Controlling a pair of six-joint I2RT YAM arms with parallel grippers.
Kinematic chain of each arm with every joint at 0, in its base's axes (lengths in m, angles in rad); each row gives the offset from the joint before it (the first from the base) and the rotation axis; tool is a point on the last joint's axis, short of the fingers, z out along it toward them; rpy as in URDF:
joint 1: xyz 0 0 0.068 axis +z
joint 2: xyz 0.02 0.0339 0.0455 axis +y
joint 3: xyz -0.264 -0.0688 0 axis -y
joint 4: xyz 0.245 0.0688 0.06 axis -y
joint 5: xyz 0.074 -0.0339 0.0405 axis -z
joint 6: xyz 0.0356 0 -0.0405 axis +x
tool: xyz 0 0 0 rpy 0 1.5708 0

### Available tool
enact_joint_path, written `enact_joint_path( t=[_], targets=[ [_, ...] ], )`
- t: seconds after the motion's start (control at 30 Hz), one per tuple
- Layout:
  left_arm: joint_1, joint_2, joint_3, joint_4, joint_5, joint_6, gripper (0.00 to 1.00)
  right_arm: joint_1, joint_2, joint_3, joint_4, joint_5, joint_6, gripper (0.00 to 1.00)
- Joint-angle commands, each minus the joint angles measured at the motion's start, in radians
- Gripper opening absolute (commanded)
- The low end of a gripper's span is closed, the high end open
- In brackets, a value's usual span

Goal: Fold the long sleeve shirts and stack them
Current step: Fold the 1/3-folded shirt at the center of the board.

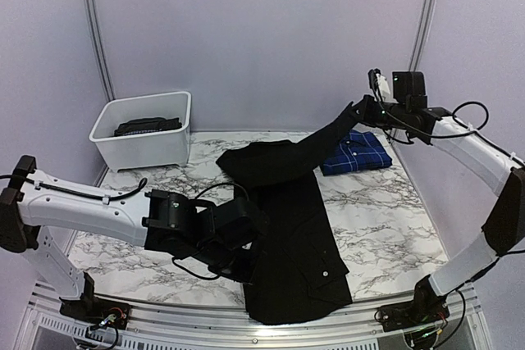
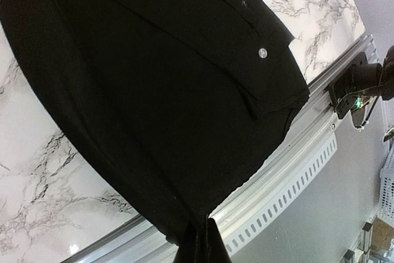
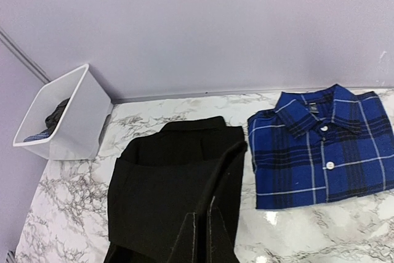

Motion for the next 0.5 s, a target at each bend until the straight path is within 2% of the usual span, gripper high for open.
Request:
enact_joint_path(
  t=[0.0, 0.17, 0.37, 0.47],
  targets=[
    [-0.007, 0.072, 0.093, -0.077, 0.044, 0.11, 0.0, -0.055, -0.033, 0.036, -0.087, 0.04, -0.038, 0.0],
    [-0.007, 0.159, 0.142, -0.077, 0.121, 0.138, 0.0, -0.08, -0.064, 0.008, -0.093, 0.051, -0.046, 0.0],
    [-0.006, 0.21, 0.13, -0.077, 0.161, 0.139, 0.0, -0.08, -0.085, -0.038, -0.093, 0.025, -0.052, 0.0],
    [-0.006, 0.211, 0.132, -0.076, 0.156, 0.139, 0.14, -0.08, -0.087, -0.08, -0.083, 0.015, -0.055, 0.0]
  ],
)
